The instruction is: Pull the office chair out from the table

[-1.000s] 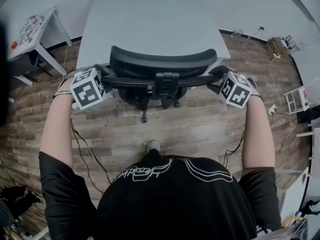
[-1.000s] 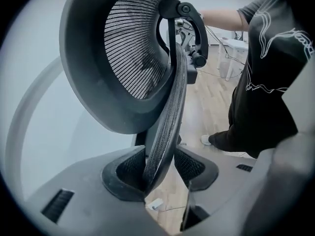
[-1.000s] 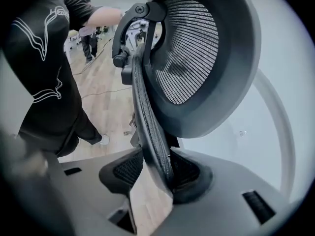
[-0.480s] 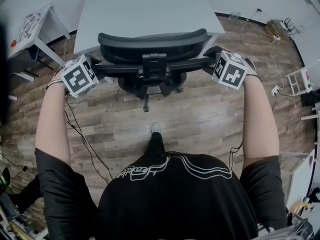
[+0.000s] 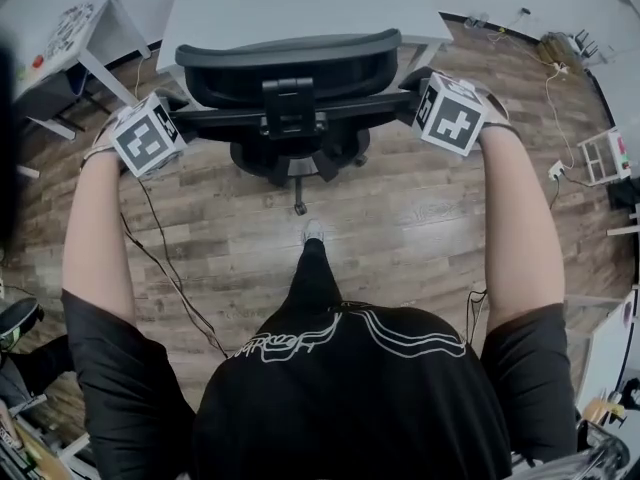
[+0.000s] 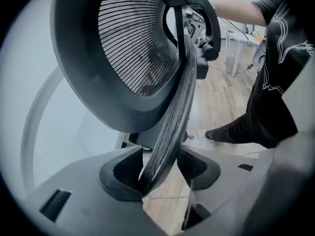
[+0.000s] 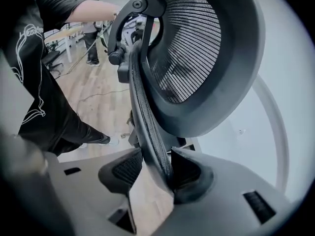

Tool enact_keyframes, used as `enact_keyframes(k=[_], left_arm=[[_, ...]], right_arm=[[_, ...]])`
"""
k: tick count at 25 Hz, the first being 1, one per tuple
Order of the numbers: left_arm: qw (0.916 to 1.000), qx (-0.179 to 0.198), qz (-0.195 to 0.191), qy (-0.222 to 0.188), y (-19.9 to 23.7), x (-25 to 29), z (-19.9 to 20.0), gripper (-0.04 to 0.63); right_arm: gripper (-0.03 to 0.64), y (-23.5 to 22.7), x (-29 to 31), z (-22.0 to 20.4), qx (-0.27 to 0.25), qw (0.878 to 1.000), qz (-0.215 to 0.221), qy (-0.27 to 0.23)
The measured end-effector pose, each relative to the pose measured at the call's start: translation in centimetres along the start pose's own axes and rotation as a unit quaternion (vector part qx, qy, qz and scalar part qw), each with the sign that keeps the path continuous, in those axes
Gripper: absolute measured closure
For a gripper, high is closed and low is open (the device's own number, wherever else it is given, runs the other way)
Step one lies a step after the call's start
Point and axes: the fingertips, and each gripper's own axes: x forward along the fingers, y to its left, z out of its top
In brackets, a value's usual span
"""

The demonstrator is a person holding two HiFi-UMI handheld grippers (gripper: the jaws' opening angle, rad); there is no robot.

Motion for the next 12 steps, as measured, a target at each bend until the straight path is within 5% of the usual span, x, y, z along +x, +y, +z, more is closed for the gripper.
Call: enact_keyframes(k=[12], left_arm=[[0.9986,0.005,0.051,0.015,-7.9,-2.6,-5.2,0.387]], right_arm=[[0.41,8.6,-2.3,1.9,-0.01,1.0,-0.02,-0.004]])
